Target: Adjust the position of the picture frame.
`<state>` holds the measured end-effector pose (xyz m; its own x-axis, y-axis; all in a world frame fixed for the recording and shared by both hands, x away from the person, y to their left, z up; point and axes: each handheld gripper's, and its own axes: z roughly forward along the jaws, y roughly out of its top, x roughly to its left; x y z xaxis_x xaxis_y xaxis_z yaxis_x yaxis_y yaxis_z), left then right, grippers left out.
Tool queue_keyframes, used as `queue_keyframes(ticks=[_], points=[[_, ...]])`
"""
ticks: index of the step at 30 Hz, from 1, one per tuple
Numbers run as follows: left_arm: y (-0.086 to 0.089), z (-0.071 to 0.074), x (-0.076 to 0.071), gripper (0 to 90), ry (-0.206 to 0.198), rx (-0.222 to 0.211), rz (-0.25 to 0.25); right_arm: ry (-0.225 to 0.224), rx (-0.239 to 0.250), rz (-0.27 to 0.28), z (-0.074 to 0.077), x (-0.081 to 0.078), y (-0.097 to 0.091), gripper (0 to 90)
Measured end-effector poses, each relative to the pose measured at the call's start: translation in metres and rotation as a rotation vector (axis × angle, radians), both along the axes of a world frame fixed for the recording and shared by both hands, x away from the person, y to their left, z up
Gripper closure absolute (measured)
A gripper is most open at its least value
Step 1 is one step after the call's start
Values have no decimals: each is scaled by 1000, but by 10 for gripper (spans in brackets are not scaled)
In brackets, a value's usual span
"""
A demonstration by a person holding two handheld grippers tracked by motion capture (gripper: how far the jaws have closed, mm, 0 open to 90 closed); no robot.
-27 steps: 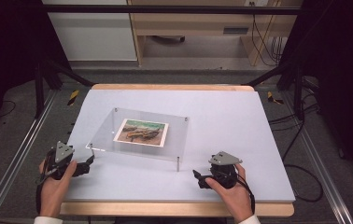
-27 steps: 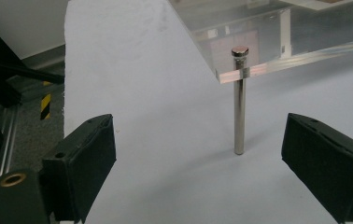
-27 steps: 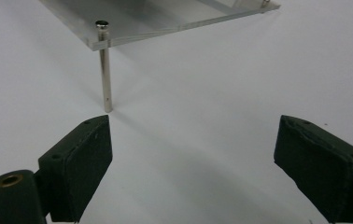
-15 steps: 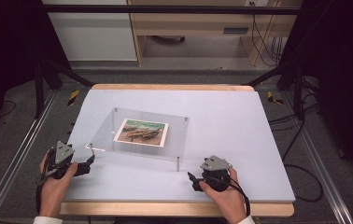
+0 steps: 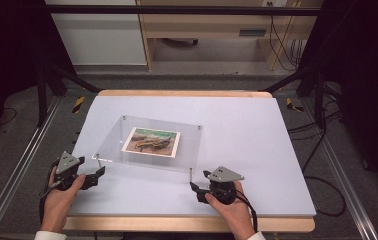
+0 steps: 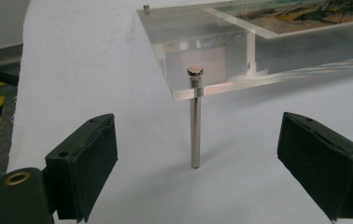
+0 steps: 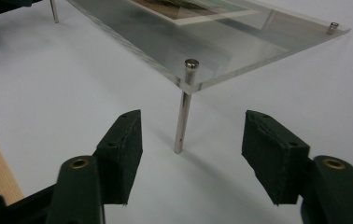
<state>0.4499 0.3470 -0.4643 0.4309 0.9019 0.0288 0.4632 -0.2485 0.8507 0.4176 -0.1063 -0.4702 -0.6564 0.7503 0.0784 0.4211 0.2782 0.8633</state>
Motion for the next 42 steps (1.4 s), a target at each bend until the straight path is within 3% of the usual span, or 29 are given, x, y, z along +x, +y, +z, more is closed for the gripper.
queue_keyframes(ticks=[5, 9, 14, 18, 21, 31, 36, 42], points=[[0, 0, 0, 113, 2, -19, -5, 13, 32, 22, -1, 11, 8, 450], [0, 2, 0, 108, -16, -32, -1, 49, 12, 29, -7, 22, 15, 601], [0, 3, 0, 108, -21, -45, -7, 60, 36, 27, -9, 27, 18, 694], [-1, 3, 0, 136, -18, -58, -6, 54, 44, 31, -9, 33, 20, 763], [-1, 3, 0, 210, -19, -57, -7, 54, 76, 46, -11, 34, 20, 847], [-1, 0, 4, 370, -12, -35, -8, 64, 166, 41, -2, 36, 16, 849], [0, 0, 10, 475, -34, -85, -4, 88, 220, 38, 5, 39, 14, 850], [-2, -4, 24, 656, -65, -136, 10, 106, 216, 33, 6, 41, 13, 849]])
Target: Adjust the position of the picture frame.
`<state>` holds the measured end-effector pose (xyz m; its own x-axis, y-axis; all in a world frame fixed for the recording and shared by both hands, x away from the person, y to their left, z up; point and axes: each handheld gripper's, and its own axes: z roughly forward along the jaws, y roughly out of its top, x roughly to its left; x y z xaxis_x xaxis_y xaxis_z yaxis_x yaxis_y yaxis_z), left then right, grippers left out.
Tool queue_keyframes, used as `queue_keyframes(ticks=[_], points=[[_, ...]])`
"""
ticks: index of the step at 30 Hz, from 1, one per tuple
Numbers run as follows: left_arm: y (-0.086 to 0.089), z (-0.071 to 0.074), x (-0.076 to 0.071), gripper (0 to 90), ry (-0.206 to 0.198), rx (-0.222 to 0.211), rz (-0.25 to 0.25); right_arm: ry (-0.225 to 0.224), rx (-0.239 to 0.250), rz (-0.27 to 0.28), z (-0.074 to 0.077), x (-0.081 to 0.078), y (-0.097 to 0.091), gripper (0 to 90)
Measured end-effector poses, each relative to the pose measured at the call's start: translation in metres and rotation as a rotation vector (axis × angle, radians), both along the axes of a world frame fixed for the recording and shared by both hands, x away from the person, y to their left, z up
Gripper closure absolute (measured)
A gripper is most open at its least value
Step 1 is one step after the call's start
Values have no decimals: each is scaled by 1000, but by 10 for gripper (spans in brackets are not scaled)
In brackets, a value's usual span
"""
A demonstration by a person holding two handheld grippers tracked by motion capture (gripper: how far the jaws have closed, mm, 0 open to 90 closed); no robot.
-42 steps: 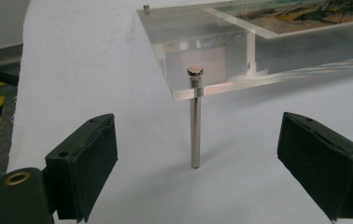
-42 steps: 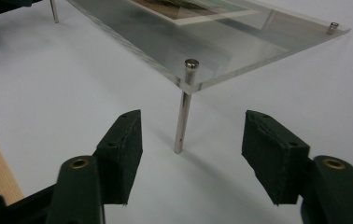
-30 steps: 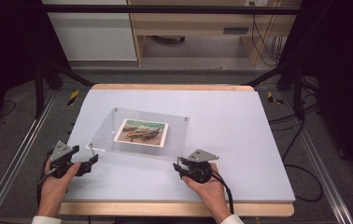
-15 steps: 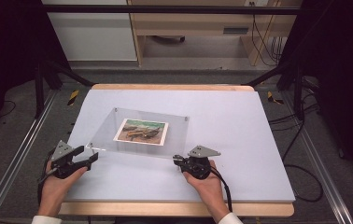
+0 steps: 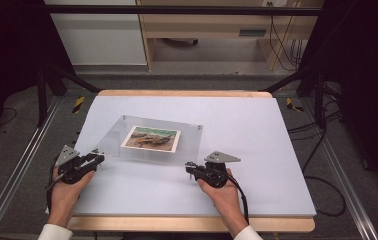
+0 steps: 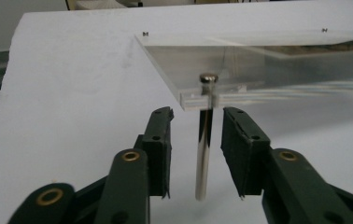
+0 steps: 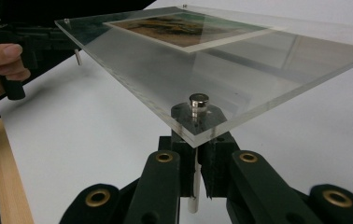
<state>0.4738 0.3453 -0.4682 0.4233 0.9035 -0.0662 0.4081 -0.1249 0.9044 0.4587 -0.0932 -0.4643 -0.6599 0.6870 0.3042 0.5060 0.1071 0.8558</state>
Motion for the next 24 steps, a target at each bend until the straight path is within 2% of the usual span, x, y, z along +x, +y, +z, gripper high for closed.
queue_keyframes(ticks=[3, 5, 7, 9, 14, 19, 24], points=[[-2, 1, 3, 728, -34, -4, -7, 4, -7, 0, 0, 0, 0, 848], [-1, 1, 5, 765, -46, -15, 3, 2, -6, -1, 0, 0, 0, 848], [-2, 1, 8, 792, -52, -30, -16, -1, -1, -3, 1, 0, 0, 849], [-3, 3, 8, 837, -57, -42, -12, -12, -6, -10, 2, 0, 0, 848], [-3, 6, 8, 840, -43, -78, -1, -43, -5, -29, 3, -1, 2, 838], [-5, 9, 6, 840, -33, -86, 1, -80, -10, -64, 2, 1, 5, 807], [-9, 11, 5, 840, -25, -95, -6, -101, -5, -102, 3, 3, 4, 837]])
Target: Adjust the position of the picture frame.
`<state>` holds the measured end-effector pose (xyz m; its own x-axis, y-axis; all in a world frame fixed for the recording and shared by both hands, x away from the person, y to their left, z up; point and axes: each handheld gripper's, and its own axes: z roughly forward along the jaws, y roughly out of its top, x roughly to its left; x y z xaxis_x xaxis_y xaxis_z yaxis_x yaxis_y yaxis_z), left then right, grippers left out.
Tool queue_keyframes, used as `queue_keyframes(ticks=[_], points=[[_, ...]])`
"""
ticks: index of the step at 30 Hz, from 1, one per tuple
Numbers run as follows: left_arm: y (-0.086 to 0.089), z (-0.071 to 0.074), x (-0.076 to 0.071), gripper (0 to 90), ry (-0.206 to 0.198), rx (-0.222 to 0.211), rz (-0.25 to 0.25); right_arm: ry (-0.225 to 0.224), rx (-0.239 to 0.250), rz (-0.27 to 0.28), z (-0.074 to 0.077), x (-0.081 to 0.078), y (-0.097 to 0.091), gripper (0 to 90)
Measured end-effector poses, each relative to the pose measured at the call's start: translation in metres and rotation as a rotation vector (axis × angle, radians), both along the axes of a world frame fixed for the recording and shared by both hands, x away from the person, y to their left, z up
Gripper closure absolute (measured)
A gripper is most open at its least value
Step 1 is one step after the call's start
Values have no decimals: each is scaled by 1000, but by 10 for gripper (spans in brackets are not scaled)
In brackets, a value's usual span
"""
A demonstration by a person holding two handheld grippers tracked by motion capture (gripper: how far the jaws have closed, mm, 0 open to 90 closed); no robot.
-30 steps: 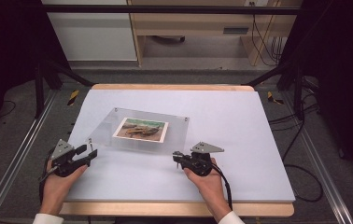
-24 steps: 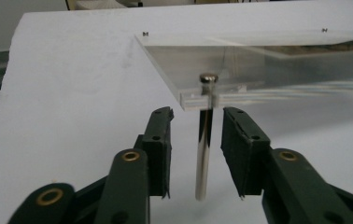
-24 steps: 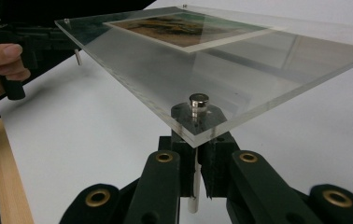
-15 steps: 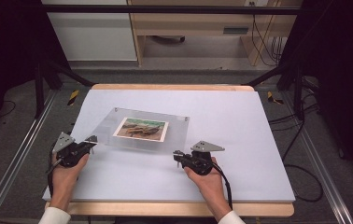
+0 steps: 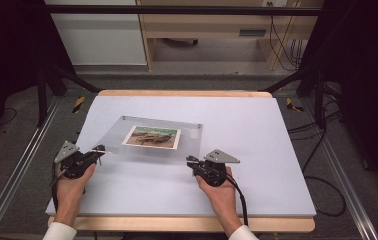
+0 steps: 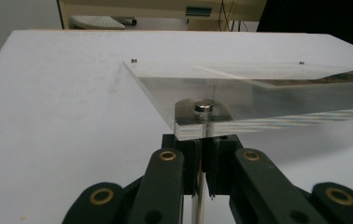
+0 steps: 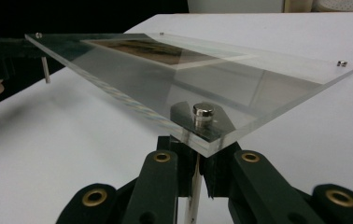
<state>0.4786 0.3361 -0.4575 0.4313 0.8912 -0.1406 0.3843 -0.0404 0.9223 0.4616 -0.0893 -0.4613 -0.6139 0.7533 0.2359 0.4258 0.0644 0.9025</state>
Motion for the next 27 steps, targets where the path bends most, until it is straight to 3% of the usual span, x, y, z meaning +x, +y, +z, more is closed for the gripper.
queue_keyframes(ticks=[12, 16, 27], points=[[-8, -3, 4, 791, 12, 58, -7, 23, -6, -3, -2, 3, -2, 847], [-6, -2, 5, 837, 13, 36, -3, 22, -20, -7, -2, 3, -2, 847], [-25, 24, -11, 840, 36, 21, -8, -27, -58, -74, 23, 0, -16, 835]])
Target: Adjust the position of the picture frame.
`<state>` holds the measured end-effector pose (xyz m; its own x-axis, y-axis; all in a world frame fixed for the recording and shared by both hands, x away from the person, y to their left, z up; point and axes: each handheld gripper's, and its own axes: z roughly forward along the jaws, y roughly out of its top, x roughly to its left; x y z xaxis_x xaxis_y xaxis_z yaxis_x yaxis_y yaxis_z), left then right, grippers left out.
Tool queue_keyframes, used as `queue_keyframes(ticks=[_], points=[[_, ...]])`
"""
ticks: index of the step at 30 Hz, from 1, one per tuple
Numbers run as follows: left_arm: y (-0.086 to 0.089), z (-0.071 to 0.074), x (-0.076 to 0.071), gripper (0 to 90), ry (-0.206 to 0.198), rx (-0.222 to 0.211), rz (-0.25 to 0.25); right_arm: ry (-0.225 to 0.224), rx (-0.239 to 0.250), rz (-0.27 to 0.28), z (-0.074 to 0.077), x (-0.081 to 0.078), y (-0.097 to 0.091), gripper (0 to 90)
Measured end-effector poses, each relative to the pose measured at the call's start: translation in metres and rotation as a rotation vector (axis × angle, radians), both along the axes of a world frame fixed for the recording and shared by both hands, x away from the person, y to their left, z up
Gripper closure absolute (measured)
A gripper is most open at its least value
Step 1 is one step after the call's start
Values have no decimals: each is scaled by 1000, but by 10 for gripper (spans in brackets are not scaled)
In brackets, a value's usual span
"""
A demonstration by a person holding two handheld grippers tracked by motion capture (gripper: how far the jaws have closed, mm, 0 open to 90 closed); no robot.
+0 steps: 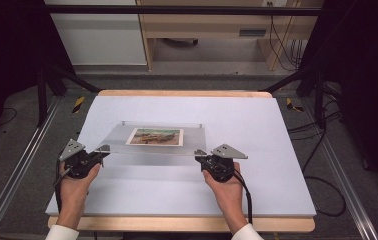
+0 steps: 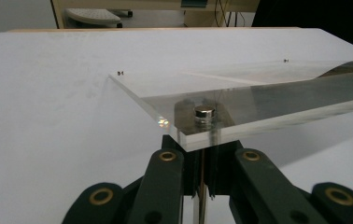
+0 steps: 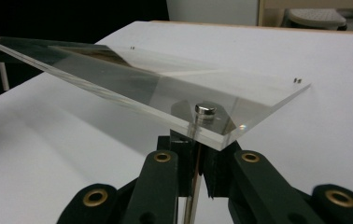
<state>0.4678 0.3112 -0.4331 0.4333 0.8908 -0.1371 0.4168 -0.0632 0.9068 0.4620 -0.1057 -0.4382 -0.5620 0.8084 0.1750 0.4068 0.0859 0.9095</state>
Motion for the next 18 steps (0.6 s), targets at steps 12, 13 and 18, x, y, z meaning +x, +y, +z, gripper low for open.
queue_keyframes(ticks=[12, 13, 18], points=[[-31, 17, -8, 840, -20, -18, -4, -28, 4, -23, 18, -5, -29, 836], [-33, 18, -8, 840, -23, -15, -8, -28, 8, -31, 20, -7, -32, 836], [-54, 28, -9, 839, -51, -11, -19, -45, -2, -48, 26, -11, -50, 834]])
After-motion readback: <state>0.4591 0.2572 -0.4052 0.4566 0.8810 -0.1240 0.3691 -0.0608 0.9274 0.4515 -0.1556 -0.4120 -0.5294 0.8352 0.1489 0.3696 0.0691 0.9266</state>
